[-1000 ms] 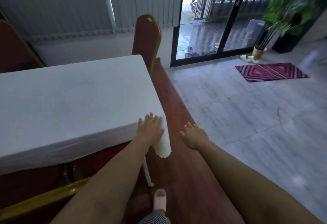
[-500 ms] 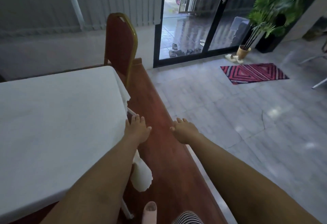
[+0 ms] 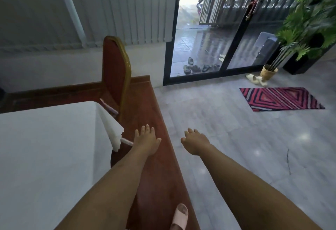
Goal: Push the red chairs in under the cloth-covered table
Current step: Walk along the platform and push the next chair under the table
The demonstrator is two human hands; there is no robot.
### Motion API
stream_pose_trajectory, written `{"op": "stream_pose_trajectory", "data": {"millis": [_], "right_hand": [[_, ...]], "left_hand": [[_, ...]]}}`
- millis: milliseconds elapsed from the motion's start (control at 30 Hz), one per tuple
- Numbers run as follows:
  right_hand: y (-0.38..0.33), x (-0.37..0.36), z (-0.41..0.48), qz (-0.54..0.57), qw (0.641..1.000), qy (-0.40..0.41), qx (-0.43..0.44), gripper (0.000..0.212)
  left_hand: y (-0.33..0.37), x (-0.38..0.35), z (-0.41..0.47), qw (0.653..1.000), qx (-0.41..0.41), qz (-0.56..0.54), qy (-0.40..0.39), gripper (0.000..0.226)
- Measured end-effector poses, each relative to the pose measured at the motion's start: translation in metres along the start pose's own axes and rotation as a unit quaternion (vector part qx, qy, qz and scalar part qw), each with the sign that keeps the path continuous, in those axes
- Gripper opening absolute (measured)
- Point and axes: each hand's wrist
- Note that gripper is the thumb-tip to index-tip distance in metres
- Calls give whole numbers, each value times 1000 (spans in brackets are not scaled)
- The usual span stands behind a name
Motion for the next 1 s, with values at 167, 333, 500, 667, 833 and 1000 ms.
{"op": "stream_pose_trajectory", "data": {"millis": [167,333,500,667,833,1000], "right_hand": [[35,52,68,-10,1000,15,23,54],[49,101,139,-33,998,15,59,56],[44,155,227,-49,994,24,90,57],[34,226,338,-72,991,35,104,55],[12,311,431,-75,989,55,117,56],[-16,365,515,-118,979,58,153,52]], "left_hand": [[33,38,67,1000,12,-15,23,64],[31,78,130,998,54,-6,29,63],[19,120,209,997,73,-1,39,63],[-5,181,317,995,77,-7,57,65],[-44,261,414,992,96,1,80,66],[-84,306,480,990,107,3,93,66]]}}
Point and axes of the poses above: each hand's wrist, its own z-axis towards the middle knuckle, its own x-axis out of the back of the hand, y = z × x, and after that the axes turned 1 degree about -y, right-handed
